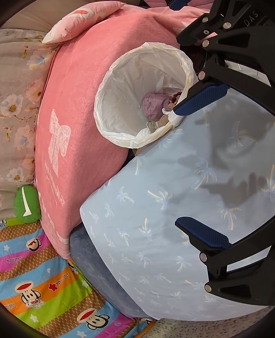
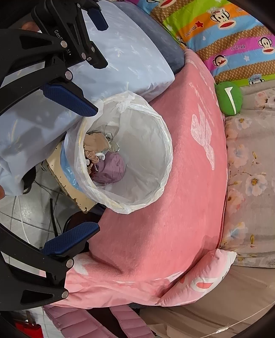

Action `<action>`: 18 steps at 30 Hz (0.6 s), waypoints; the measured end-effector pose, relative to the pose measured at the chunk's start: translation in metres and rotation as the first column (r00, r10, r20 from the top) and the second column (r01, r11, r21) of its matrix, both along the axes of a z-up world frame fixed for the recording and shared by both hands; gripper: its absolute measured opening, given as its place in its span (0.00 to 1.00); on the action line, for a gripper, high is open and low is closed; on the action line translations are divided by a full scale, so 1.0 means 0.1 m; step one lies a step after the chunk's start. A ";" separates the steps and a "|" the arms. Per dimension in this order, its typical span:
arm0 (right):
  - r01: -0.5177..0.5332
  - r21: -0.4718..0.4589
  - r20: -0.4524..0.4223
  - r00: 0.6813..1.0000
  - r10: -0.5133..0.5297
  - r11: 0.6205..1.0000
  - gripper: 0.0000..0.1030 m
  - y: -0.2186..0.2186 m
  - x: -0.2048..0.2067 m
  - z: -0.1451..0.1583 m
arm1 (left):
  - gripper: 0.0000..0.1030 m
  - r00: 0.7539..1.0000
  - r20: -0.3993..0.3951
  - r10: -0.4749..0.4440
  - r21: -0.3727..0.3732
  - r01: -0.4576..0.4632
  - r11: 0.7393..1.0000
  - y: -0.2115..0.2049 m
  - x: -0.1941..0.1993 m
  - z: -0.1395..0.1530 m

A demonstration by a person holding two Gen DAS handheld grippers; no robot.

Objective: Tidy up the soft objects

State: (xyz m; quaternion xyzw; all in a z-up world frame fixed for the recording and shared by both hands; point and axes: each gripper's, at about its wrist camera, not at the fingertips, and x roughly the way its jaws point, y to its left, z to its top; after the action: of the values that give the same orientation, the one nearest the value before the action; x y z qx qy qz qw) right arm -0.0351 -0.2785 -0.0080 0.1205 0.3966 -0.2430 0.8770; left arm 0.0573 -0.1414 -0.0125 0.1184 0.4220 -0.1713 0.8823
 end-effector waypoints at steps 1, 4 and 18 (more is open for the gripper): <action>0.001 0.000 0.001 1.000 -0.001 1.000 0.94 0.01 -0.01 0.01 | 0.90 1.000 0.003 0.000 -0.001 0.000 1.000 0.00 0.00 0.01; 0.001 -0.003 0.001 1.000 -0.001 1.000 0.94 0.01 -0.02 0.01 | 0.90 1.000 0.005 0.004 -0.007 -0.004 1.000 0.02 -0.01 0.02; -0.001 -0.014 0.009 1.000 0.001 1.000 0.94 0.04 -0.08 0.06 | 0.90 1.000 0.012 0.006 -0.013 -0.006 1.000 0.05 -0.05 0.05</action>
State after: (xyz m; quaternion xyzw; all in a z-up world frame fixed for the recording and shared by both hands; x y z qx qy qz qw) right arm -0.0434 -0.2741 -0.0017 0.1153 0.3911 -0.2446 0.8797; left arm 0.0522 -0.1367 -0.0076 0.1122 0.4158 -0.1707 0.8862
